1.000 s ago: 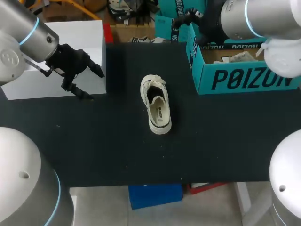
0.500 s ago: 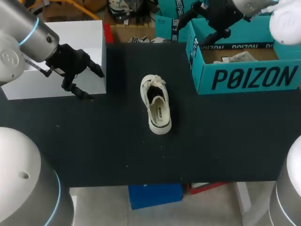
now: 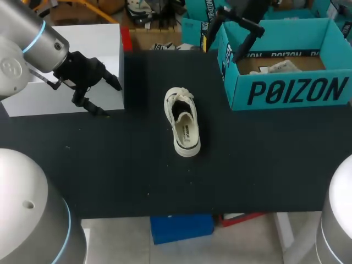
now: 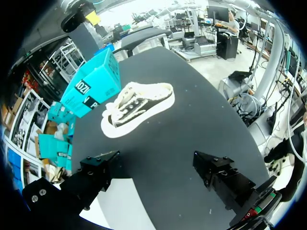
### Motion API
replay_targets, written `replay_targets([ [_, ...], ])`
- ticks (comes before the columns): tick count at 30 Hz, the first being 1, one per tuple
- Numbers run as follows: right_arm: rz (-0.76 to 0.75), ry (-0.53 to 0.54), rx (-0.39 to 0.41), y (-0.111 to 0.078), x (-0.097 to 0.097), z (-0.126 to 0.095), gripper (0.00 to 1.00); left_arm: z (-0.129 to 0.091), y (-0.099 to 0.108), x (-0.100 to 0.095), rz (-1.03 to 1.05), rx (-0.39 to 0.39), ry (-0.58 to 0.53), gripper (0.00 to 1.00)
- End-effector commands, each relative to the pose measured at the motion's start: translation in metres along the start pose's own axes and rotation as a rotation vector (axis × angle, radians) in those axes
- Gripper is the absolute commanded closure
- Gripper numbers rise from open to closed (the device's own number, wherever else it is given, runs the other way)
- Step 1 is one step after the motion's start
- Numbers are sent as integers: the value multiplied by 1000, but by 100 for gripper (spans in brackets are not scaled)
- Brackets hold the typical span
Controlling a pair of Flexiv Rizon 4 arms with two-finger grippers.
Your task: Take the shoe out of the shoebox, open the shoe tongue, remove and reinsert the insole, then place the shoe into the shoebox
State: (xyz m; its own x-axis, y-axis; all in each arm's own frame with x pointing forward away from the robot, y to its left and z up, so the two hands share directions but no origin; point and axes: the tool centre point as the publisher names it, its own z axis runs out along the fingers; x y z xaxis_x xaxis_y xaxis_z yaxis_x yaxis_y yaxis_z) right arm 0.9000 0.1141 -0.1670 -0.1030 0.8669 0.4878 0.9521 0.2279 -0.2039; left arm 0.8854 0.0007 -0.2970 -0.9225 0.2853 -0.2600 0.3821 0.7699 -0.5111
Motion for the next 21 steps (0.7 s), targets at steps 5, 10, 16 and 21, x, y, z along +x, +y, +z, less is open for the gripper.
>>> replay_targets([
  [5,-38,19,306,3,-9,32,0,1,1,1,2,0,-5,0],
  [10,-54,-9,197,-3,-11,39,0,1,1,1,2,0,-5,0],
  [16,-77,-66,66,-12,-10,37,0,1,1,1,2,0,-5,0],
  [21,-88,-95,8,-18,-9,34,0,1,1,1,2,0,-5,0],
])
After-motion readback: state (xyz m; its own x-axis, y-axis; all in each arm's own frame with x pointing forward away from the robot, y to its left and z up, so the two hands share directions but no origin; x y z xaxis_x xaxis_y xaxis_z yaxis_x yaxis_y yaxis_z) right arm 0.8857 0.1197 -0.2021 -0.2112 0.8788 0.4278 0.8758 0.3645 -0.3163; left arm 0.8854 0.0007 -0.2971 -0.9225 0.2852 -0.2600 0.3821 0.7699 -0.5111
